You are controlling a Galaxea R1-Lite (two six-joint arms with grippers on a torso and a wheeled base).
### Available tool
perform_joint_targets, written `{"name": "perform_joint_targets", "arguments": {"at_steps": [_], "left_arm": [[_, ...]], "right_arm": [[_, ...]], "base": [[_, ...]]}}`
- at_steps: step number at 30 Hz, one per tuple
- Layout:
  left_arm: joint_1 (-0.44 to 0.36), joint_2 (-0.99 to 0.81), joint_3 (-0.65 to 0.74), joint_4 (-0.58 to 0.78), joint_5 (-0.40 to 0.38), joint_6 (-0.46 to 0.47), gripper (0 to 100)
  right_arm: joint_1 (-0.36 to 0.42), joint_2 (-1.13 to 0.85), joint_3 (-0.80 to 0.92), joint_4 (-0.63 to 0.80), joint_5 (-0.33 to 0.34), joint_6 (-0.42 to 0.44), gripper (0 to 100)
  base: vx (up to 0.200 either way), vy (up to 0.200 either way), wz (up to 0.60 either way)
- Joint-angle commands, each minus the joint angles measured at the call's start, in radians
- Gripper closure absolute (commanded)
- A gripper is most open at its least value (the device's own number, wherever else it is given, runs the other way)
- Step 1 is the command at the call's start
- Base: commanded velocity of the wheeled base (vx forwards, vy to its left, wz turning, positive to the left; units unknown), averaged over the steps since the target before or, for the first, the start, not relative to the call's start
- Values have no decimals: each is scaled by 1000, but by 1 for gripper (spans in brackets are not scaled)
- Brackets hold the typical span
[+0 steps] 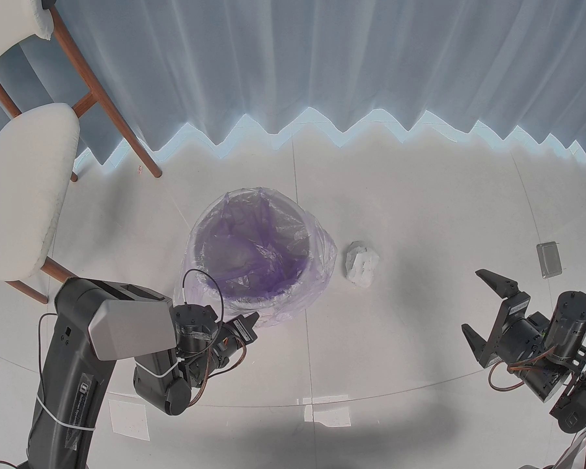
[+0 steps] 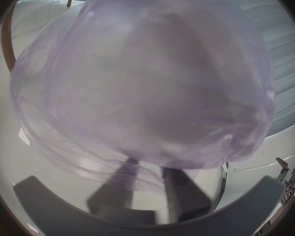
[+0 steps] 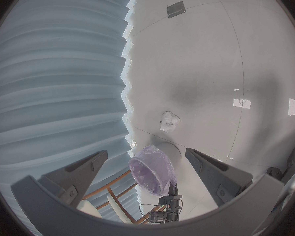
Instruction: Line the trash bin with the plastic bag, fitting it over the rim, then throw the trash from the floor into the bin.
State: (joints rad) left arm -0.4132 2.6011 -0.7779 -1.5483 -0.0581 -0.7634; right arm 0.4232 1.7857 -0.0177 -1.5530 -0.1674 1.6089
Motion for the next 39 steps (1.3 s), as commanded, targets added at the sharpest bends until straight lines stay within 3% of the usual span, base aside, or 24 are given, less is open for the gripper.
{"name": "perform_joint_targets", "arguments": {"at_steps": [1, 10, 16, 33, 39], "left_arm": [[1, 5, -1, 1, 1, 4, 100], [-4, 31, -27, 4, -5, 67, 100], [-4, 56, -78, 97, -11, 210, 100], [-10, 17, -192, 398, 1, 214, 100], [-15, 17, -189, 392, 30, 217, 100]], "right_arm": [[0, 15, 5, -16, 0, 0, 0], [2, 23, 4, -16, 0, -1, 0], [0, 38, 2, -16, 0, -1, 0], [0, 38, 2, -16, 0, -3, 0], [0, 40, 2, -16, 0, -3, 0]], "base": [[0, 0, 0], [0, 0, 0], [0, 0, 0], [0, 0, 0], [0, 0, 0]]}}
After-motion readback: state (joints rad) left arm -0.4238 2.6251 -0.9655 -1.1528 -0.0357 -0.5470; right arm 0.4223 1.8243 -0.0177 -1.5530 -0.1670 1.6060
